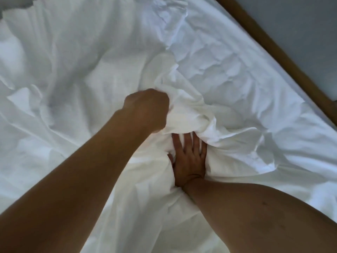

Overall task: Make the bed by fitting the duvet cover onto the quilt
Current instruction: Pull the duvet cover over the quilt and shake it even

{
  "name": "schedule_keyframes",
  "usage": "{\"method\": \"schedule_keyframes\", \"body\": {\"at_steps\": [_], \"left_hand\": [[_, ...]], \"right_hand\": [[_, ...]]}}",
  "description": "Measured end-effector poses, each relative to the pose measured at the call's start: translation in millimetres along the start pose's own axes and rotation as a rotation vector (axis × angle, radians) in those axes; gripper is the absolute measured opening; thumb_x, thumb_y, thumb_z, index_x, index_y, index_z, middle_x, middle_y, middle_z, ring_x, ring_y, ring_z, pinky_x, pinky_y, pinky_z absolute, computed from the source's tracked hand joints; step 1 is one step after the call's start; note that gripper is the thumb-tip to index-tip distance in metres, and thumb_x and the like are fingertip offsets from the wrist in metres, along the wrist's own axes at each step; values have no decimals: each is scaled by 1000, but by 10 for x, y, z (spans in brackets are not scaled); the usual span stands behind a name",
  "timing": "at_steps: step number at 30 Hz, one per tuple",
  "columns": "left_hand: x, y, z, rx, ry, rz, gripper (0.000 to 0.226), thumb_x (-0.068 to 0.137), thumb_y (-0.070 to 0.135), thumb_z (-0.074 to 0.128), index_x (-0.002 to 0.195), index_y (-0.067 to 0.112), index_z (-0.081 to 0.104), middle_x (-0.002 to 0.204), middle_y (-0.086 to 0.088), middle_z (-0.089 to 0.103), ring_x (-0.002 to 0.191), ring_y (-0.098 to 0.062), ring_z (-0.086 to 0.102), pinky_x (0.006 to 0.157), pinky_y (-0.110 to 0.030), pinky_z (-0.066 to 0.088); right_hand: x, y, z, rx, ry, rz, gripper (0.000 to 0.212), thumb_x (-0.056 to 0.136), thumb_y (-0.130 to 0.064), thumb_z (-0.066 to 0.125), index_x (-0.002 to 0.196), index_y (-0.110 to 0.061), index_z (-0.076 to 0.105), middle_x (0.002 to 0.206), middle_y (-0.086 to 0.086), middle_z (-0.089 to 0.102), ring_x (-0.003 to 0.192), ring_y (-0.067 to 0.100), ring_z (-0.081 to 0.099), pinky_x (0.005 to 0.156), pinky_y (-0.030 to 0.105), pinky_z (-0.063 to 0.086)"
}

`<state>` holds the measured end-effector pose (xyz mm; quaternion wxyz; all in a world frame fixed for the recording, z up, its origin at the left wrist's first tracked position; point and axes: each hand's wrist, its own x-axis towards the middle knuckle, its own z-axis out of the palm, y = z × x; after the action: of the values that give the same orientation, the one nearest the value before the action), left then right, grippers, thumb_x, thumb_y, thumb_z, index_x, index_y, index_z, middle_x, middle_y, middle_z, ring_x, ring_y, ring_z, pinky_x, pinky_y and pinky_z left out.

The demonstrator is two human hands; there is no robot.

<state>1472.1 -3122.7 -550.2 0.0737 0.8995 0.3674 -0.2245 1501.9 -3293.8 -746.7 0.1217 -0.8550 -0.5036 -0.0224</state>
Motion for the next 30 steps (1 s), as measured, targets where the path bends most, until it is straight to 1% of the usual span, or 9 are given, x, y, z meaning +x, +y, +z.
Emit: {"method": "schedule_keyframes", "body": {"at_steps": [2, 5, 10, 14, 19, 21, 25, 28, 30], "left_hand": [[-136, 3, 326, 14, -135, 21, 24, 91, 20, 62, 114, 20, 65, 99, 2, 62, 104, -24, 64, 75, -34, 44], [-356, 21, 790, 6, -255, 69, 26, 93, 33, 56, 116, 22, 62, 100, 4, 61, 95, -20, 62, 72, -32, 41], [-266, 136, 1190, 39, -196, -84, 52, 92, 53, 51, 125, 13, 52, 130, -11, 59, 123, -32, 52, 103, -47, 32], [-211, 303, 1297, 56, -96, -151, 62, 91, 49, 56, 134, 6, 46, 137, -17, 53, 128, -36, 46, 109, -52, 28], [-1106, 405, 1318, -163, 540, -236, 51, 90, 35, 55, 136, 14, 52, 138, -12, 51, 126, -34, 47, 114, -53, 26], [-1852, 240, 1512, -180, 758, -463, 52, 87, 40, 56, 134, 17, 54, 142, -13, 48, 131, -37, 43, 115, -57, 19], [-3368, -257, 2076, -608, 211, -1182, 110, 70, 88, 50, 143, 6, 42, 145, -28, 42, 136, -46, 37, 116, -62, 24], [-3899, -151, 2349, -794, 187, -1048, 97, 65, 82, 62, 117, 1, 62, 116, -24, 63, 112, -43, 57, 100, -55, 46], [-4016, -2, 2425, -924, 330, -1070, 103, 62, 72, 80, 136, 6, 52, 132, -19, 55, 121, -40, 54, 104, -54, 46]], "right_hand": [[-6, 1, 4, -7, 8, 8, 55, 86, -48, 45, 136, -26, 45, 140, 15, 43, 130, 36, 36, 113, 51, 15], [-7, 13, 27, -7, 0, 9, 45, 80, -48, 53, 119, -26, 48, 129, 10, 39, 122, 34, 40, 108, 51, 20], [-5, 4, 29, 4, 4, 10, 50, 87, -48, 51, 131, -23, 55, 129, 14, 46, 124, 36, 40, 111, 53, 20], [22, 4, -9, 3, 25, 6, 50, 91, -42, 47, 136, -21, 56, 132, 17, 54, 127, 37, 41, 114, 54, 22], [23, -1, -113, 5, 7, -17, 51, 96, -37, 45, 144, -21, 53, 150, 17, 46, 139, 36, 42, 119, 55, 19], [6, -1, -161, -8, 21, -28, 51, 101, -38, 36, 150, -25, 46, 156, 14, 39, 144, 35, 37, 121, 55, 16], [-147, 4, -394, -57, -144, -108, 55, 104, -32, 18, 159, -30, 20, 167, 9, 13, 153, 35, 11, 122, 53, -1], [-276, -43, -704, 147, -349, -45, 52, 108, -11, 20, 159, -18, 16, 167, 13, 10, 153, 34, 9, 122, 50, 7], [-461, -176, -1051, 473, -460, 157, 47, 109, -9, 26, 156, -7, 24, 163, 16, 21, 151, 30, 21, 121, 41, 14]]}}
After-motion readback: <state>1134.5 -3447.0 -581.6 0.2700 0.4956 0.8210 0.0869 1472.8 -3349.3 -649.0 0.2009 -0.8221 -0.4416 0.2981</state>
